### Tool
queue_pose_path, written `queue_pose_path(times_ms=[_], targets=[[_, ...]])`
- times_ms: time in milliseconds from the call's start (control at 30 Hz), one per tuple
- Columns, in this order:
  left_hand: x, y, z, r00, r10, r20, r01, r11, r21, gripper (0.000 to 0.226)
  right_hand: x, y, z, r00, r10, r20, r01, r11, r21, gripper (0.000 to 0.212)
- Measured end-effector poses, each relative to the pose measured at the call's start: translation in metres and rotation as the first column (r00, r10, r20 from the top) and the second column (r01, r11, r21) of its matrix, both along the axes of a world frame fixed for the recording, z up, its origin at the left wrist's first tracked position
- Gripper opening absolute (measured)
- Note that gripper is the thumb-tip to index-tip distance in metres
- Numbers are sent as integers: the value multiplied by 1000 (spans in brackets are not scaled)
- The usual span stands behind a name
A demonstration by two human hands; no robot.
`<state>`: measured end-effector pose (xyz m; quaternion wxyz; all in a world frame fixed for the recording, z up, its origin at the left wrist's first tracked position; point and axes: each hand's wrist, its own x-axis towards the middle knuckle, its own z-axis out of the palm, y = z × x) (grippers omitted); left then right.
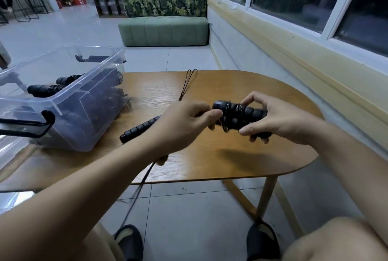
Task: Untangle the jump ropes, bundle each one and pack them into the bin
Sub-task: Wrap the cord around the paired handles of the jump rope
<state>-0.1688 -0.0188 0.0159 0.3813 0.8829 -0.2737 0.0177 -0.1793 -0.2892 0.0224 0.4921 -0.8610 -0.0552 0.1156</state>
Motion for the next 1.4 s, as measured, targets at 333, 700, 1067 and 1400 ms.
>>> queue_pose_path(times_ms=[333, 700, 1067, 1400], targets=[[7, 8, -1, 999, 26, 43, -18, 983, -180, 53, -26, 21, 23, 814, 549, -189, -506, 830, 235, 61], [-5, -1, -15, 982, -38, -183, -35, 925, -378, 47, -22, 32, 21, 916, 387, 108, -373, 715, 592, 63], [-10, -19, -24, 994, -78, -74, 93, 969, 227, 22, 5, 12, -1, 947, -179, 268, 106, 959, 264, 54], [8, 4, -5, 994, -30, 105, 40, 995, -93, 19, -9, 18, 2, 966, 259, -11, -259, 966, 2, 52]])
